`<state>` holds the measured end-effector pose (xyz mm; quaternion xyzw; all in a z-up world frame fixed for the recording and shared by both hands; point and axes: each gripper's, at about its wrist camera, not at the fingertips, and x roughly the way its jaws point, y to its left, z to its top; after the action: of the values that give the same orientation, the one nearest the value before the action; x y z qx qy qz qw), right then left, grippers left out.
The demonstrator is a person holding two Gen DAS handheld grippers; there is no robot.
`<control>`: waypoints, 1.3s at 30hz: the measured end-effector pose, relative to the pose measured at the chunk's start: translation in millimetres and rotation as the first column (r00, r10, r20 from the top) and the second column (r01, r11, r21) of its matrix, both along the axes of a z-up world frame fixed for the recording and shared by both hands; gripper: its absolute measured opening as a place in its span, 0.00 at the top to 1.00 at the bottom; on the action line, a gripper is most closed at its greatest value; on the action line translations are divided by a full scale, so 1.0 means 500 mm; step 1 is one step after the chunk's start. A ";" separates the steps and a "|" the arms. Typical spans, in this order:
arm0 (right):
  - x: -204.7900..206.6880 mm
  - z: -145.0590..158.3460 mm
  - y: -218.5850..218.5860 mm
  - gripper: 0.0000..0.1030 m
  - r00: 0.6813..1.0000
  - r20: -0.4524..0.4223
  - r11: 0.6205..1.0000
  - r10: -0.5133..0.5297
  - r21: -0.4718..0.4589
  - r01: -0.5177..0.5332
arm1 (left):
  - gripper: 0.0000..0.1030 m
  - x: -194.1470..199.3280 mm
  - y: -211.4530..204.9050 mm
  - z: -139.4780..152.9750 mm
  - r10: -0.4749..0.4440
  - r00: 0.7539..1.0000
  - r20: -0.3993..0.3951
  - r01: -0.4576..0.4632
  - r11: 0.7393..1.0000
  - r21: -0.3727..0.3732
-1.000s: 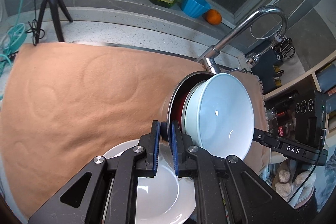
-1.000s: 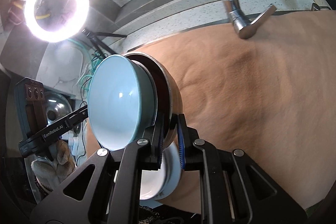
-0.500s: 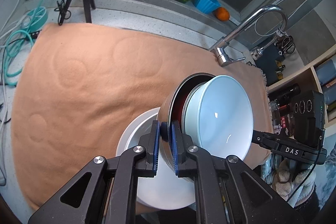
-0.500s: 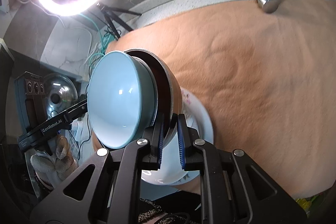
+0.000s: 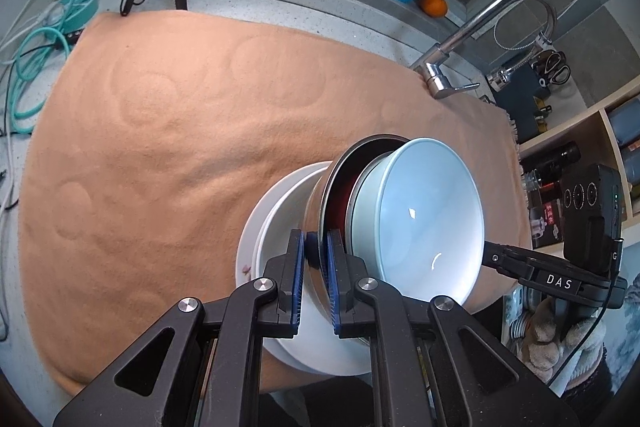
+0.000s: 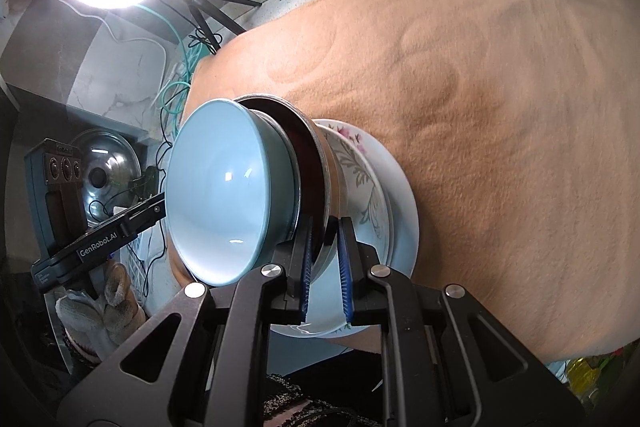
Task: Organize plates and bowls
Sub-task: 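Lower the nested bowls onto the white plate stack with both tools, then open both tools and pull them back from the stack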
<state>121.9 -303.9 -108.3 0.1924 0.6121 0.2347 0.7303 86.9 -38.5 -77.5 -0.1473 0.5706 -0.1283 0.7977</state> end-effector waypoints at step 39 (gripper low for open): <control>-0.053 0.092 -0.040 0.48 0.966 0.260 0.988 0.020 -0.151 0.020 | 0.80 -0.059 0.002 0.061 0.059 0.988 0.141 -0.074 0.992 0.106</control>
<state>95.6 -323.8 -62.0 0.1037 0.5270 0.2103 0.8169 57.4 -37.2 -47.2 -0.1126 0.5152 -0.0798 0.8459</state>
